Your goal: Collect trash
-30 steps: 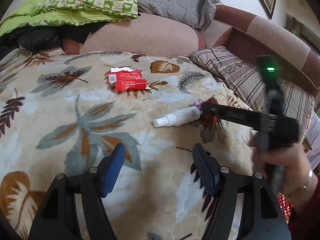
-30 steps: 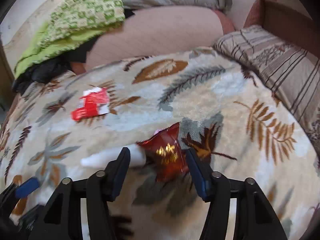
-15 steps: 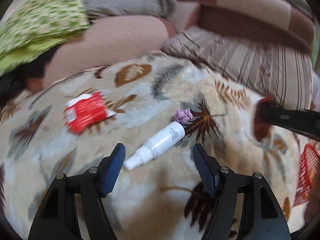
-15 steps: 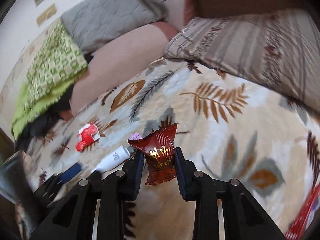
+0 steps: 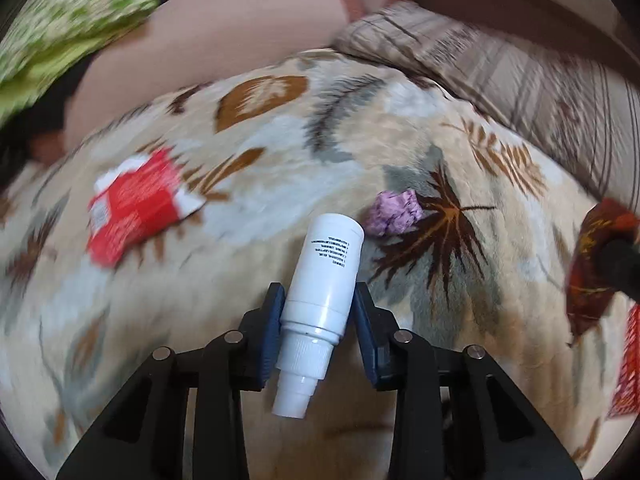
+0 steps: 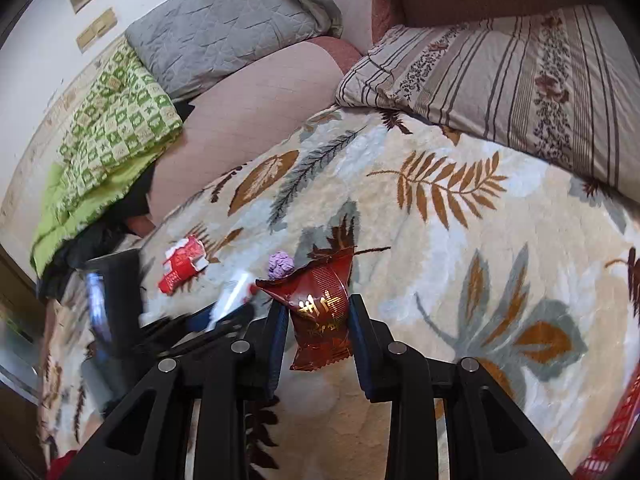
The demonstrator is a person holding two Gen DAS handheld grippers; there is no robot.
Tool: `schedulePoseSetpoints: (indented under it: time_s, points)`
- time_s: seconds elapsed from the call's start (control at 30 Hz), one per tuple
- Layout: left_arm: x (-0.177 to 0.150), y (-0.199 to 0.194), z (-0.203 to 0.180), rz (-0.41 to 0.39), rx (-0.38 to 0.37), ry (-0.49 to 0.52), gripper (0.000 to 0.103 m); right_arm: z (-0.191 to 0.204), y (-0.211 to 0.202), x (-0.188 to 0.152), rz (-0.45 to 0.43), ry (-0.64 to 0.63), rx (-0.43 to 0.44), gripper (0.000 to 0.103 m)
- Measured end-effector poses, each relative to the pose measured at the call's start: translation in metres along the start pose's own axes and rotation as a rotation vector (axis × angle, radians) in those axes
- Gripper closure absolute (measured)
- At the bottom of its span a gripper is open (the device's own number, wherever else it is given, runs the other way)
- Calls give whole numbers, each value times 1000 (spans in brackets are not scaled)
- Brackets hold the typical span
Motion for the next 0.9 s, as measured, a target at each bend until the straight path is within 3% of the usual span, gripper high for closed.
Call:
schedulePoseSetpoints:
  time_s: [0.07, 0.2, 0.47, 0.67, 0.9]
  points:
    - [-10, -16, 6, -10, -17, -72, 70, 1, 0, -2, 7, -12, -5, 71]
    - [-34, -53, 10, -42, 26, -116, 70, 14, -6, -10, 25, -39, 13, 71]
    - [-78, -133, 18, -169, 167, -207, 70, 41, -32, -32, -2, -92, 8, 71]
    - [-79, -142, 22, -246, 263, -169, 70, 41, -26, -34, -12, -118, -3, 71]
    - [-73, -132, 28, -254, 277, -160, 70, 42, -8, -33, -21, -198, -47, 71]
Point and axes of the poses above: each gripper's, at about its wrist camera, not at the fingertips, and y roughly the way its jaws point, z to its left, x to its top, the point moved 2 cm from there along y, roughly the way its jaws point, and after that the axes turned 7 degrees about -z, right-handed, at the moved point
